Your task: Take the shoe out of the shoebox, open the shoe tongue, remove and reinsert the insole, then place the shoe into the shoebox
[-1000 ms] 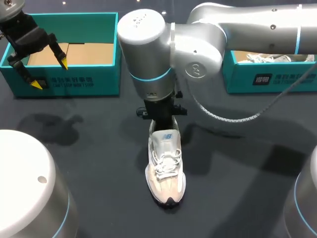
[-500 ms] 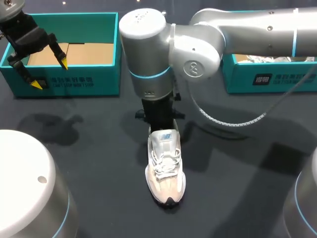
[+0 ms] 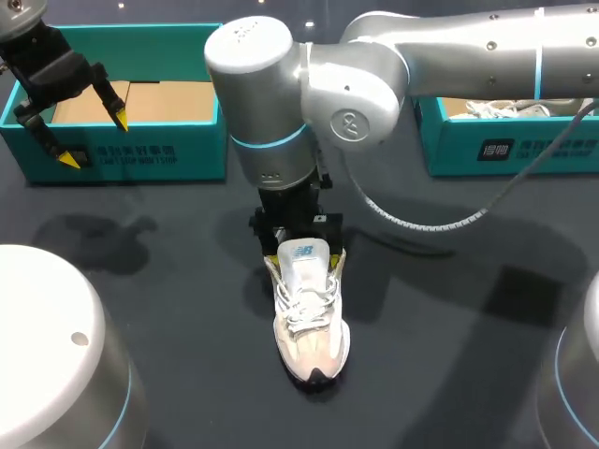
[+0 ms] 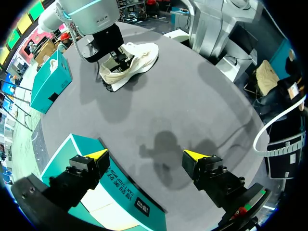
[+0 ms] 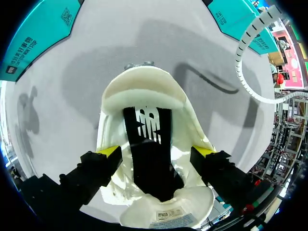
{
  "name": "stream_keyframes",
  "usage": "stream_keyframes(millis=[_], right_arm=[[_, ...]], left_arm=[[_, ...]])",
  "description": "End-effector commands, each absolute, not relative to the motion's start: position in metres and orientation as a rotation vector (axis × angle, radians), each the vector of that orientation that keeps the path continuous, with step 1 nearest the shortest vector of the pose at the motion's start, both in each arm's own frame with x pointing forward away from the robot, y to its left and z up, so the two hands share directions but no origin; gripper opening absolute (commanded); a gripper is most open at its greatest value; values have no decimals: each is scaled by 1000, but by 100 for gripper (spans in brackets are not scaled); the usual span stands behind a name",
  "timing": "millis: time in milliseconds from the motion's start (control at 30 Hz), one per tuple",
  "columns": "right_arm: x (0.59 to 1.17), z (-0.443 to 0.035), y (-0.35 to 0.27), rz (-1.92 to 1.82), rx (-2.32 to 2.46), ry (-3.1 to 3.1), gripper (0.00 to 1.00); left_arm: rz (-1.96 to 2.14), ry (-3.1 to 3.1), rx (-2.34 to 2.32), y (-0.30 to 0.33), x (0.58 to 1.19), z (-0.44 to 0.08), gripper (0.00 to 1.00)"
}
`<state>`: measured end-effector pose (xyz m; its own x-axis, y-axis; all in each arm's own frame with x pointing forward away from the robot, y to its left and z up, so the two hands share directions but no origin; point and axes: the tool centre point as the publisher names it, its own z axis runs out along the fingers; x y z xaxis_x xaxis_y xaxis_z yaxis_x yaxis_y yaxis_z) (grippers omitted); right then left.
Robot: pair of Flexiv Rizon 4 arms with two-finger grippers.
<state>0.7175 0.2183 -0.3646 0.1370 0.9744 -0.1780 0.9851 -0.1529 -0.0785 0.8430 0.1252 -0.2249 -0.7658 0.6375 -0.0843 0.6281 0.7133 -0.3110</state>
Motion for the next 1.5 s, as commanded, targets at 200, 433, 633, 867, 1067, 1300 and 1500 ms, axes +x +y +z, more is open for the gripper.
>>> stream_keyframes(millis=[200, 433, 633, 867, 1067, 1300, 1500], right_arm=[[704, -356, 214, -243, 2377, 1904, 100], [705, -354, 211, -248, 2358, 1913, 100], [714, -361, 208, -221, 2324, 2020, 100], [725, -369, 213, -208, 2243, 2186, 100], [727, -368, 213, -222, 2192, 2252, 100], [725, -364, 215, -224, 2148, 2298, 100], [718, -362, 221, -225, 2093, 2316, 100]], left_arm=[[502, -2880, -1064, 126, 843, -224, 100], [502, -2880, -1064, 126, 843, -224, 100], [502, -2880, -1064, 126, 843, -224, 100], [502, -2880, -1064, 126, 843, -224, 100], [502, -2880, -1064, 126, 843, -224, 100], [502, -2880, -1064, 126, 843, -224, 100], [502, -2880, -1064, 126, 843, -224, 100]])
